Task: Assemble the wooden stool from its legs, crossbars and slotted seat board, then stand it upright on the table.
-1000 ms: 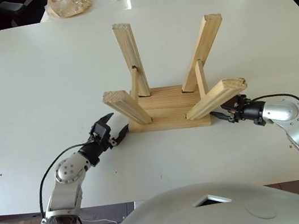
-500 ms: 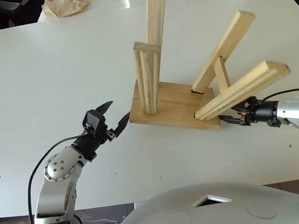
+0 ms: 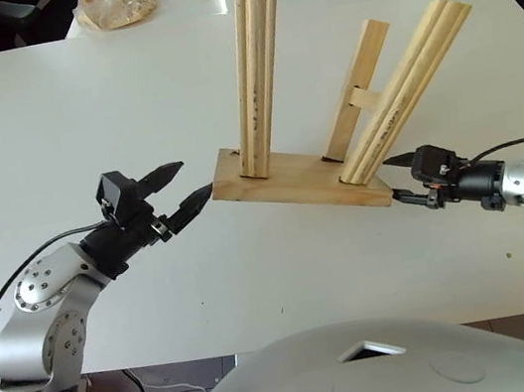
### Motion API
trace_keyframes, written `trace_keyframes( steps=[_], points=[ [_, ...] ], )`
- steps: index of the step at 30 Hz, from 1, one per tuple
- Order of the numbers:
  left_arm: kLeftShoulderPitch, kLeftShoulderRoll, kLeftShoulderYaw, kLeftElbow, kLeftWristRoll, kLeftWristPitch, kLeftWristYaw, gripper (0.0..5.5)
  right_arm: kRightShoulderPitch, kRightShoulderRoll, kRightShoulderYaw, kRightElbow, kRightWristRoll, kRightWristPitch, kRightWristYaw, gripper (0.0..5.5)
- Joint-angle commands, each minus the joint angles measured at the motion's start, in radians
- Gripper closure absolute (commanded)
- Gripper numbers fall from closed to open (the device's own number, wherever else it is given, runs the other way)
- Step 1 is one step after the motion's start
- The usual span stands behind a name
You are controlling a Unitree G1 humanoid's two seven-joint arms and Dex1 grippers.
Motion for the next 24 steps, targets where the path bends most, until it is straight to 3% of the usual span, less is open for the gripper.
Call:
trace_keyframes(
  steps=[1,16,24],
  points=[
    [0.045,0.031,-0.062,-0.055,0.004,0.018,-0.101,1.96,-0.04,0.022,-0.003,-0.093,0.1,-0.024,0.039,2.96],
    [0.042,0.07,0.043,-0.063,-0.081,0.104,-0.178,1.96,-0.004,0.009,-0.032,-0.167,0.19,-0.009,0.09,2.96],
    [-0.045,0.07,0.054,0.087,0.009,0.079,-0.178,1.96,0.017,-0.034,-0.1,-0.155,0.332,0.032,0.197,2.96]
  ],
)
